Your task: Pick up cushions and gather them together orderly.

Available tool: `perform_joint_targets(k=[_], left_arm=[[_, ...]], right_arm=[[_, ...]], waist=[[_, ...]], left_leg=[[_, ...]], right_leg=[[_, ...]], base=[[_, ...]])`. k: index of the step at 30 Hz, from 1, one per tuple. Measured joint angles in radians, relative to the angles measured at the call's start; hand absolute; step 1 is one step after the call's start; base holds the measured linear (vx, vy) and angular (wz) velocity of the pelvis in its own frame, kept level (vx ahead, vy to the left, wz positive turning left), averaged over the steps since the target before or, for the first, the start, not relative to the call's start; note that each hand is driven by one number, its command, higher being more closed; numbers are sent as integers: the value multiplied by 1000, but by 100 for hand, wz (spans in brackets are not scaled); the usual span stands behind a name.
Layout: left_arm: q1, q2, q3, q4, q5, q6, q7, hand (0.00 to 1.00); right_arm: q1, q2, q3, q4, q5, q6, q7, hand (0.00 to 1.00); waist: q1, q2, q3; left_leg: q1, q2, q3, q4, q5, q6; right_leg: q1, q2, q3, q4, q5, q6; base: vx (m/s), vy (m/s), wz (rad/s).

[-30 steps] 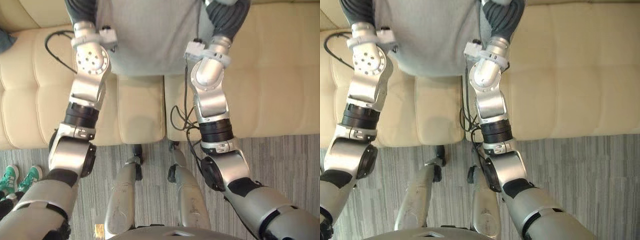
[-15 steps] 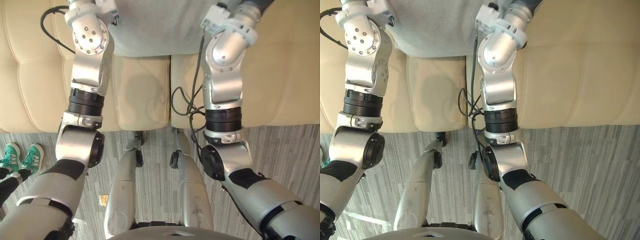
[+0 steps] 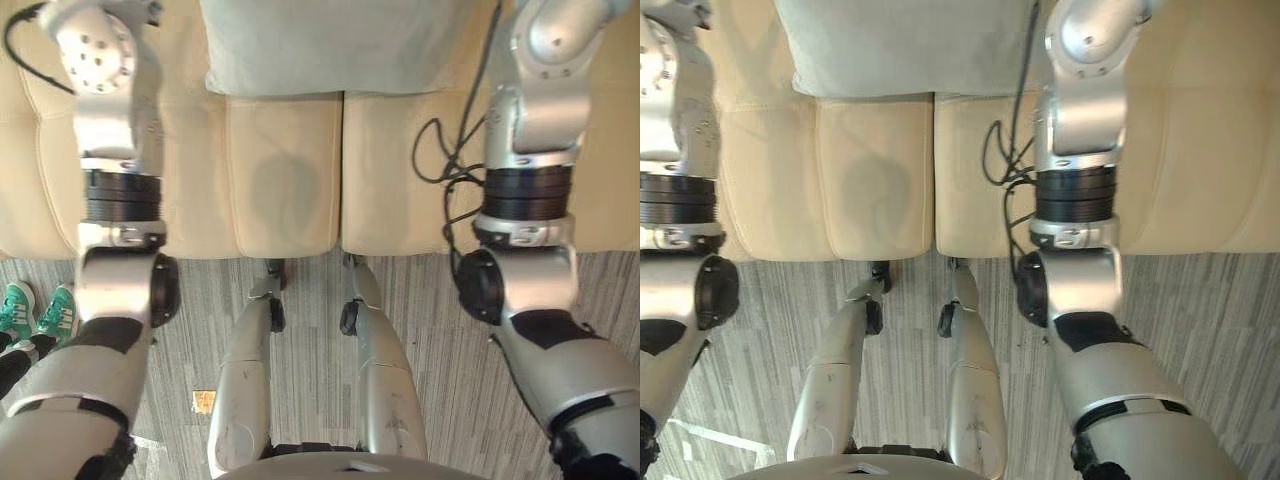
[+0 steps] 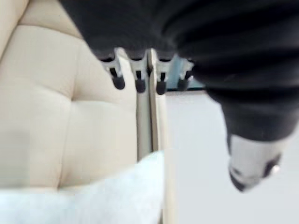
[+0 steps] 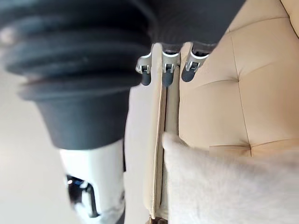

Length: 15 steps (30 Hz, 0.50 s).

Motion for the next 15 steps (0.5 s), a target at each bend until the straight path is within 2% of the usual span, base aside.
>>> perform_joint_targets(k=[4,7,9,10,12,13,14,15], left_arm=[[50,146,68,62,-114,-1,-92,0],[188,197,133,51,-147,-4,-121,0],[313,197,174,-6,-150,-7,-128,0],[456,177,206,-107,-148,-16,-127,0],[589,127,221,-203,-147,-31,-127,0],[693,49,230,-265,-146,-39,-130,0],[728,16,230,-278,-146,-45,-131,0],[814,-58,227,-295,-146,-51,-137,0]], right_arm=[[19,-148,8,65,132,-1,74,0],[112,-209,8,34,176,-10,110,0],[221,-225,2,-32,201,-21,111,0],[358,-225,-22,-128,210,-32,119,0],[494,-224,-52,-189,209,-40,137,0],[607,-203,-80,-228,208,-41,153,0],[647,-189,-89,-243,205,-45,154,0],[734,-145,-107,-276,196,-48,171,0]], waist=[[1,0,0],[-1,-1,0],[-2,-1,-1],[-1,-1,-1],[4,-1,-1],[7,-1,-2],[7,-1,-2],[7,-2,-19]], left_leg=[[-7,12,4,30,-6,7],[16,35,15,51,-27,13],[43,42,16,48,-35,9],[66,45,15,43,-40,3],[97,48,18,27,-41,-1],[138,45,17,8,-40,-3],[156,43,16,1,-40,-4],[187,41,15,-24,-40,-7]], right_leg=[[11,6,-4,1,1,-6],[47,20,-6,-8,-13,-14],[72,27,-6,-9,-22,-15],[92,30,-11,-5,-29,-20],[116,32,-13,-2,-38,-19],[147,32,-17,-1,-50,-19],[161,31,-19,0,-58,-17],[181,31,-22,5,-73,-15]], base=[[-14,-11,-1],[-15,-35,-9],[12,-48,-8],[28,-51,-7],[57,-58,0],[82,-62,5],[95,-58,6],[69,-38,6]])
